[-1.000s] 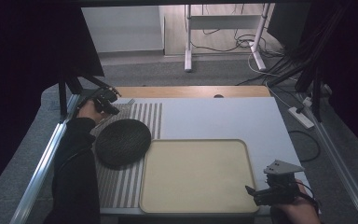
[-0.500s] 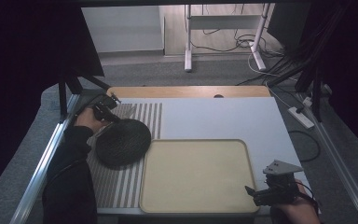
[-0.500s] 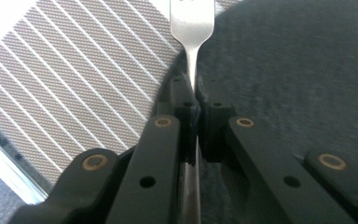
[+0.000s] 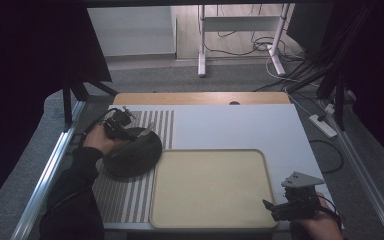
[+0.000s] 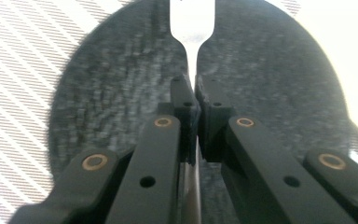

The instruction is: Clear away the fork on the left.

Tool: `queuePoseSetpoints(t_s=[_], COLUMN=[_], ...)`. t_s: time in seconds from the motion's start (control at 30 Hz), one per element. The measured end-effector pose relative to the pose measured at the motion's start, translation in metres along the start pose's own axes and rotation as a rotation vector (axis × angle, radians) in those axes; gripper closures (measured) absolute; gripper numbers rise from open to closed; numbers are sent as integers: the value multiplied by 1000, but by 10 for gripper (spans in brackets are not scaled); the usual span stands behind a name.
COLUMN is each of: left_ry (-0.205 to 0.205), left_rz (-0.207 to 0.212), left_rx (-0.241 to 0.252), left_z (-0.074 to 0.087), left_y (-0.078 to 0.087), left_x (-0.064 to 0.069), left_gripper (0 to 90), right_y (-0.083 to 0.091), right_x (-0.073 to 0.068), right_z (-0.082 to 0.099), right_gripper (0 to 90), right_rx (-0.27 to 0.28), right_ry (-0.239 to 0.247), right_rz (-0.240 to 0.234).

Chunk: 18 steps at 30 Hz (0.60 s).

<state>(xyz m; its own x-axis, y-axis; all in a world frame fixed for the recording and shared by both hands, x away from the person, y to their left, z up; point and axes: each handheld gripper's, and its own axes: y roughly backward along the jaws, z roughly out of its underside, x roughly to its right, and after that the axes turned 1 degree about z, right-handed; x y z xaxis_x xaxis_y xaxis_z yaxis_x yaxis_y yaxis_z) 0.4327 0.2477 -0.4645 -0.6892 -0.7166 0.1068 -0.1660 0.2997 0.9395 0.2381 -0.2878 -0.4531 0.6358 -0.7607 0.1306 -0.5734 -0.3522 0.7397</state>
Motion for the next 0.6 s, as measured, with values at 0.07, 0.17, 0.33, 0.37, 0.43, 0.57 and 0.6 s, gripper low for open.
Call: queuePoseSetpoints(t_s=[0.07,0.17,0.33,0.37,0.43,0.57,0.6], left_ry=[3,-6,-23,-23,-18,-12,-1], left_rz=[5,12,19,19,29,32,32], left_rx=[-5,-19,-39,-39,-39,-32,-21], left_z=[1,3,7,7,10,16,18], left_y=[-2,-4,-6,-6,-6,-5,-3], left_x=[8,20,45,45,55,72,80], left_gripper=[864,864,864,864,864,864,864], right_y=[0,0,0,0,0,1,1], right_x=[0,0,-1,-1,0,0,0], right_z=[0,0,0,0,0,0,0], right_gripper=[0,0,0,0,0,0,0], right_rx=[3,2,4,4,5,6,8], right_ry=[-1,0,3,3,2,-1,-1], right_rz=[-1,0,4,4,4,7,7])
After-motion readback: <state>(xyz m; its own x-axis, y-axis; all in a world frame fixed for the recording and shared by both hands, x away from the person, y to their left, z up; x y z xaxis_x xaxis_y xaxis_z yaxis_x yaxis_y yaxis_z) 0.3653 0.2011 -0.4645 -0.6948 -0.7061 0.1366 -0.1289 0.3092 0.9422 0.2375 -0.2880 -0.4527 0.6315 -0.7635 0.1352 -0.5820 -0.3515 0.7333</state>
